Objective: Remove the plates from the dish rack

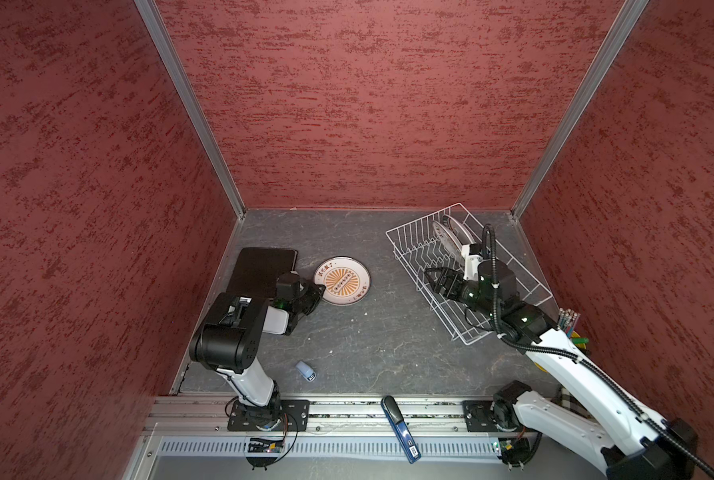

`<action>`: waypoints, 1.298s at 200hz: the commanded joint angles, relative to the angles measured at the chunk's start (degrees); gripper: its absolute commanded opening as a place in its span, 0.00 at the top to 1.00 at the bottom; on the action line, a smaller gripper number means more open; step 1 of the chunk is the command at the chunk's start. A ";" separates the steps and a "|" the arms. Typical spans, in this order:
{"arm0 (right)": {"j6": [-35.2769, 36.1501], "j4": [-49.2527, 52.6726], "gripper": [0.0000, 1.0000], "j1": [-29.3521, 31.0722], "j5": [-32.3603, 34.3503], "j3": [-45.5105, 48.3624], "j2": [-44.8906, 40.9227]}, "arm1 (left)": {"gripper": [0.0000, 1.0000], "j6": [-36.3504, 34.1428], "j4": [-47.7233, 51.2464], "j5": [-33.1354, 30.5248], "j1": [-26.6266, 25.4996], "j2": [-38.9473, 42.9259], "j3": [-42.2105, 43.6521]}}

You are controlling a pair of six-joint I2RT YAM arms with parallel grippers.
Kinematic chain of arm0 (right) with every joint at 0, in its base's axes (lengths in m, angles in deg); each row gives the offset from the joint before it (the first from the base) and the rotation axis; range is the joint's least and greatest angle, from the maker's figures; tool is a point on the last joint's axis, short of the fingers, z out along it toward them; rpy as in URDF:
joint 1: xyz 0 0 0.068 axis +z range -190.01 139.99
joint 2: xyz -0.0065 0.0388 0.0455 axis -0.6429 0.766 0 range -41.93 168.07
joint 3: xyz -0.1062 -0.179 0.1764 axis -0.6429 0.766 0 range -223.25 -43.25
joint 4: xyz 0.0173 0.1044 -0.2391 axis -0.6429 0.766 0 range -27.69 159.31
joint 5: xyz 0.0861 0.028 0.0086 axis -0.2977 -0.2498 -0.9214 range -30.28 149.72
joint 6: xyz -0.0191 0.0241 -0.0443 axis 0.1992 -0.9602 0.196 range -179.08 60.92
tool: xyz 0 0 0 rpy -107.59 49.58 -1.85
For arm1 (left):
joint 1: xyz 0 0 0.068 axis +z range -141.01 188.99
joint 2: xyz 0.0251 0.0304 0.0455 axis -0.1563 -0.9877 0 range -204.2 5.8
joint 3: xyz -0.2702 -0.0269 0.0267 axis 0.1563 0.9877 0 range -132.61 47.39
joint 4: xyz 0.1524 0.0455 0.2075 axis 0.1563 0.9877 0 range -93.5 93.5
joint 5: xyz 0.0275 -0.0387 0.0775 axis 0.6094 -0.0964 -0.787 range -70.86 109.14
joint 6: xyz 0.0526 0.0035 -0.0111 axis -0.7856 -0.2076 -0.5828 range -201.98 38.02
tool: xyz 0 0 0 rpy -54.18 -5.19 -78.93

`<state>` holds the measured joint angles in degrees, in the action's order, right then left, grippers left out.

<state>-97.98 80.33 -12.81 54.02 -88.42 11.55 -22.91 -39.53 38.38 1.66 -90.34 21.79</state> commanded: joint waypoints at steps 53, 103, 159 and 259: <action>1.11 1.20 0.10 -0.39 2.39 -1.09 -0.47 | 0.54 -0.73 -1.77 1.49 0.37 0.49 -0.22; 4.70 7.65 0.06 -0.57 10.82 -5.67 1.35 | 0.30 -0.92 1.72 0.07 0.32 1.90 -0.41; 13.15 23.01 0.03 -0.79 28.20 -21.37 13.38 | 0.12 -2.16 6.90 -3.36 -0.34 6.30 -0.07; 37.39 31.82 0.20 -0.83 45.13 -36.80 33.98 | 0.05 -3.69 17.75 -6.47 -0.85 18.73 0.57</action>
<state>-68.60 109.43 -13.35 91.44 -122.12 42.41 -24.40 -26.68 33.53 1.00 -74.58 22.77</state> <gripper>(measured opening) 0.827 0.948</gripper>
